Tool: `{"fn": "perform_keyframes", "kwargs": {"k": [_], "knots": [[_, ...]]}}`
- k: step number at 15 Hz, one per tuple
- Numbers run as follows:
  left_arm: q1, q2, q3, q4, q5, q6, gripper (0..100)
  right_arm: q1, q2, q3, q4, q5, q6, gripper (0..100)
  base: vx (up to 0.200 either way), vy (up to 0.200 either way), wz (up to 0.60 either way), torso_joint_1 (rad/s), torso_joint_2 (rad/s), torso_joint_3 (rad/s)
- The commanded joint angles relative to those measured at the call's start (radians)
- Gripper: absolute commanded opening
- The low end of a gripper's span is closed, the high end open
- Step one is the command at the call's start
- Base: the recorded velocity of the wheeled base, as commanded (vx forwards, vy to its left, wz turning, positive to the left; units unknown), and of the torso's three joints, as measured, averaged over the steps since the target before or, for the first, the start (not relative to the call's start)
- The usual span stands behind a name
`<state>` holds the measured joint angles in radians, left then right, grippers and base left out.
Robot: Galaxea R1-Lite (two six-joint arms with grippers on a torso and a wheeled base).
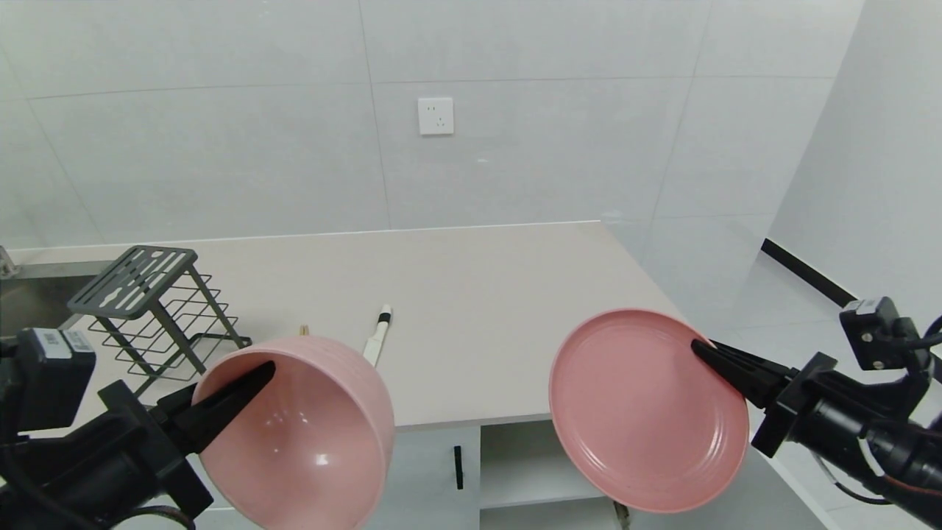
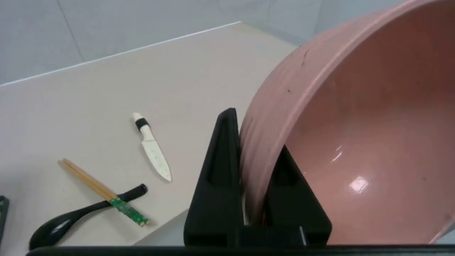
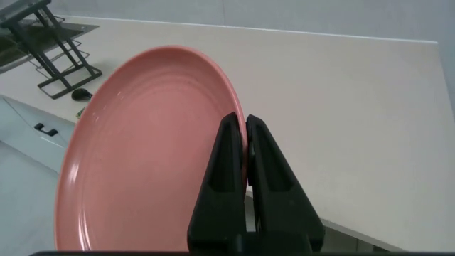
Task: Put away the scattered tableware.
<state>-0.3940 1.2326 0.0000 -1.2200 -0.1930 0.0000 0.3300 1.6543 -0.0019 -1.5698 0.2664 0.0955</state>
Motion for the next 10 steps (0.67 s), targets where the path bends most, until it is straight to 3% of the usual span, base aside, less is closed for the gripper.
{"fn": "perform_keyframes", "kwargs": {"k": [1,2,10], "knots": [[0.0,0.005,0.0,-0.001,0.0,0.0,0,0.0,0.01,0.0,-0.001,0.001,0.0,0,-0.2,0.0,0.0,0.012,0.01,-0.007],[0.0,0.004,0.0,-0.003,0.0,0.0,0,0.0,0.01,0.0,-0.001,0.001,0.0,0,-0.2,0.0,0.0,-0.002,0.0,0.002],[-0.002,0.005,0.0,0.014,0.0,0.003,0,-0.002,0.022,0.0,-0.001,0.001,-0.019,0,0.0,0.0,0.0,-0.015,0.03,0.015]]}}
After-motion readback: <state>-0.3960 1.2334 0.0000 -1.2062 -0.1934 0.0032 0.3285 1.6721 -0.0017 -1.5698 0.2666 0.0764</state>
